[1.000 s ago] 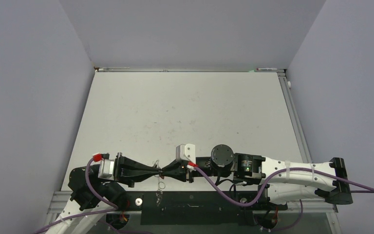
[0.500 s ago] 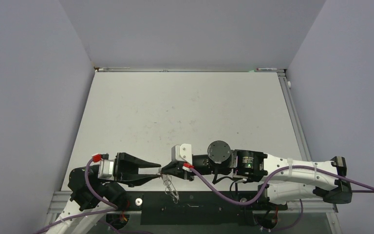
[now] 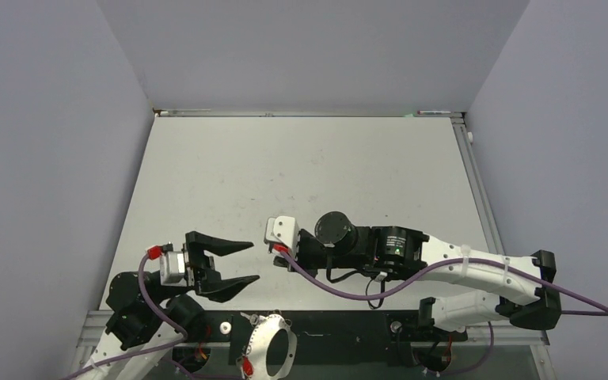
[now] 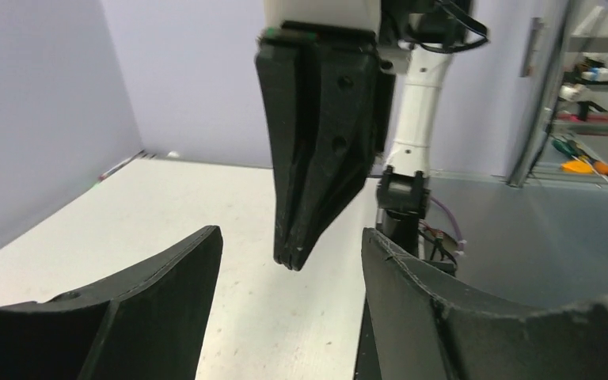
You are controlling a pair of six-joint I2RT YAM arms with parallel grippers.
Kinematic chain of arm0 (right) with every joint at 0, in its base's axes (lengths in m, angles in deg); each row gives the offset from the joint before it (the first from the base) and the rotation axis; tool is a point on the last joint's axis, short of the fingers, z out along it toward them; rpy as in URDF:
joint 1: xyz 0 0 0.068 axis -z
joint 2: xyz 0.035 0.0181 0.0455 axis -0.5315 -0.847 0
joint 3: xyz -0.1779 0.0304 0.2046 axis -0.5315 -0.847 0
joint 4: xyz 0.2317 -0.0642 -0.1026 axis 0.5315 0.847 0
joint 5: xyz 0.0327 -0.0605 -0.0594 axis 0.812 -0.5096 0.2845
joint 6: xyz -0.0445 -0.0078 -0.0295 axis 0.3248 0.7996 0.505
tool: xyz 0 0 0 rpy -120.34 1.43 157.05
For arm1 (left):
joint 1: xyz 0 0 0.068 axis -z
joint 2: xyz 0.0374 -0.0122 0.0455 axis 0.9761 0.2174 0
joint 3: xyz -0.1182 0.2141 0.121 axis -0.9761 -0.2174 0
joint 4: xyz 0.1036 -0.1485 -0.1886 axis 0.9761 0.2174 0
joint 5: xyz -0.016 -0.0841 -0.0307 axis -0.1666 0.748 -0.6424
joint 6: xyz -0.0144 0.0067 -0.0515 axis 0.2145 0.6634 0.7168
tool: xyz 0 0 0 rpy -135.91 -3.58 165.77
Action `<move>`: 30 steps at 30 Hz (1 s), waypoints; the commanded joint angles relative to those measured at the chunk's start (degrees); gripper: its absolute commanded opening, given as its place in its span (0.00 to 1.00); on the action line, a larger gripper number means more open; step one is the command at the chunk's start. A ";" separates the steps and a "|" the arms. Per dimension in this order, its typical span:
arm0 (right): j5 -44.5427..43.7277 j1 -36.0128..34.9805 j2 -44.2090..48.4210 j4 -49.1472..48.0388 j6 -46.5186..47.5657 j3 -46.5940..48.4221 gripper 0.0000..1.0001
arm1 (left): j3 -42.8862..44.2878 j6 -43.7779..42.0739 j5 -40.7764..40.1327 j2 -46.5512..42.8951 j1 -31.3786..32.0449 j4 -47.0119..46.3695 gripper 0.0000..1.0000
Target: Put the keys on the keyring
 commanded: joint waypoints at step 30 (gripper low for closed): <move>-15.72 -15.30 -27.10 -33.55 -53.31 -24.24 0.68 | 3.68 -6.44 -43.51 -4.24 -1.30 19.60 0.68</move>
